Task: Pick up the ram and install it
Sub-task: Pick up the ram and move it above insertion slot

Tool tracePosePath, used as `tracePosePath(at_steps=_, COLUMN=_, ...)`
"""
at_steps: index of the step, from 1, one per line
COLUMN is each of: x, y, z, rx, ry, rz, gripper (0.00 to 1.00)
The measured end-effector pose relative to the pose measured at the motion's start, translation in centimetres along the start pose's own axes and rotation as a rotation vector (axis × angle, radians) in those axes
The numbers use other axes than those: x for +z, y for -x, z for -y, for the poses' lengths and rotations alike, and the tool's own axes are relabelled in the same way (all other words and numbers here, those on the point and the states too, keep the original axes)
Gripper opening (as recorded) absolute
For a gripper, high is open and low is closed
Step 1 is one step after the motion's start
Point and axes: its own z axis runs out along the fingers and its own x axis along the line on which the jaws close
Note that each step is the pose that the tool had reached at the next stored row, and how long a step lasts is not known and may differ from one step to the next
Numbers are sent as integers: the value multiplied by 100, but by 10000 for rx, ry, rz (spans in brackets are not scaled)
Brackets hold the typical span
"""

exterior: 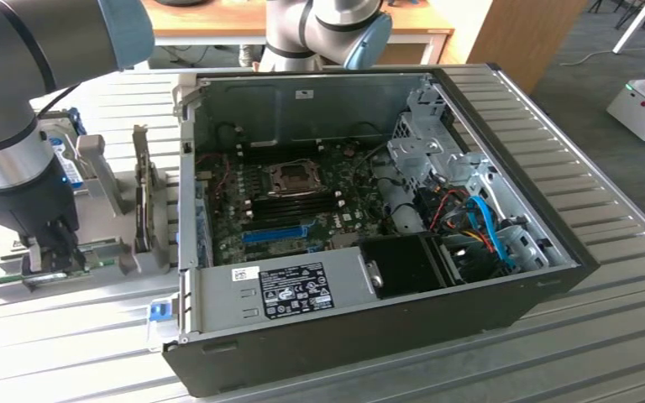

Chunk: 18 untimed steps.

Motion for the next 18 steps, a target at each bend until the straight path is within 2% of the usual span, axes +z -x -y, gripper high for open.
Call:
tracePosePath(at_steps=5, x=-54, y=-1, z=-1, rx=-1, ry=-1, rz=23, gripper=12)
tracePosePath(at_steps=14, x=-208, y=-4, z=7, rx=-3, ry=-3, rz=74, gripper=12)
tracePosePath(at_steps=16, x=-267, y=-6, z=10, rx=-3, ry=-3, rz=85, gripper=12)
tracePosePath(at_steps=18, x=-368, y=-8, z=15, rx=-3, ry=-3, rz=93, gripper=12)
